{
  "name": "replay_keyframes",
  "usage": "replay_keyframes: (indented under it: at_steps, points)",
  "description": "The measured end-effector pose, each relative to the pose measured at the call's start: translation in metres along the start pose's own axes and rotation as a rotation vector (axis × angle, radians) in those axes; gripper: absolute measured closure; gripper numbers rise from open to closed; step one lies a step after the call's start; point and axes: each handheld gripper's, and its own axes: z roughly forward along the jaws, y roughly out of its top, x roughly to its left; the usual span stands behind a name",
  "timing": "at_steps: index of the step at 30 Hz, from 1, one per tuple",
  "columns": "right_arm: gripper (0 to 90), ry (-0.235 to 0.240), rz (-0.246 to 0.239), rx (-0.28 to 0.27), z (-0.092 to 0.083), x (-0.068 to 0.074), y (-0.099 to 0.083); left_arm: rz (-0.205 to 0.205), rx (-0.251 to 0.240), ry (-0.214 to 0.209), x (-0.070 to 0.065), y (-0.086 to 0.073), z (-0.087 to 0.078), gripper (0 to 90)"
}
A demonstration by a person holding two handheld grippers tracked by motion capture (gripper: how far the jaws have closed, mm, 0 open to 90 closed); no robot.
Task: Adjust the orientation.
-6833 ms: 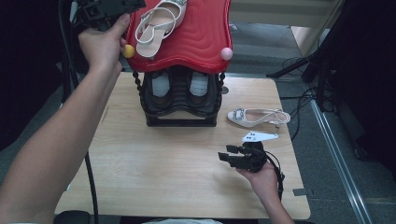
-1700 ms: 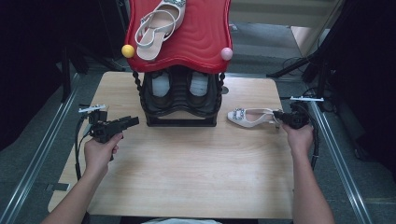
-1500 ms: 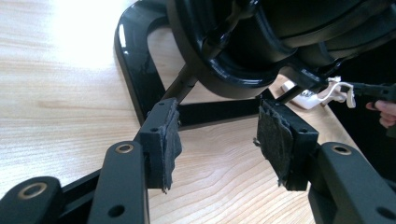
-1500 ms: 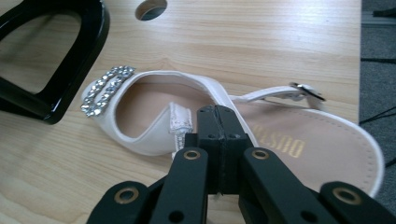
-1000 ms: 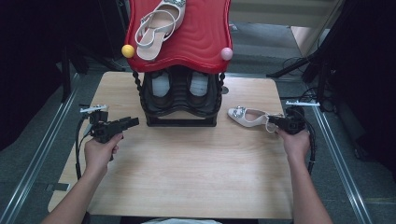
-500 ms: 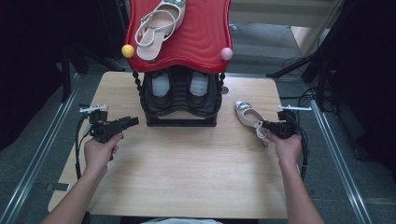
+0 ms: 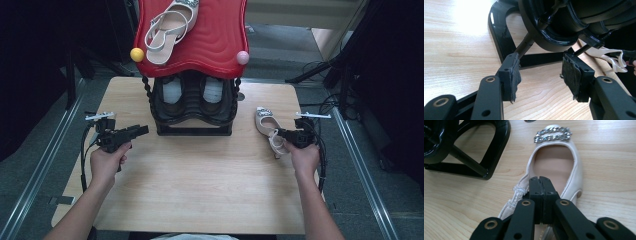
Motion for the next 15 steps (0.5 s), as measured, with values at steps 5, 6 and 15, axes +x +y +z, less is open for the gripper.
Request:
replay_keyframes:
  at_steps: [5,6,15]
  points:
    - [87.2,-0.026,0.001,-0.026,-0.007,-0.004,0.002,0.002,-0.001,0.003,0.0,0.0,0.0,47.9]
    - [86.2,-0.033,-0.001,-0.03,-0.009,-0.005,0.003,0.002,-0.002,0.001,0.001,0.0,0.0,47.9]
    - [82.4,-0.019,-0.004,-0.098,-0.022,-0.002,0.008,0.005,0.005,0.003,-0.001,0.0,0.001,48.0]
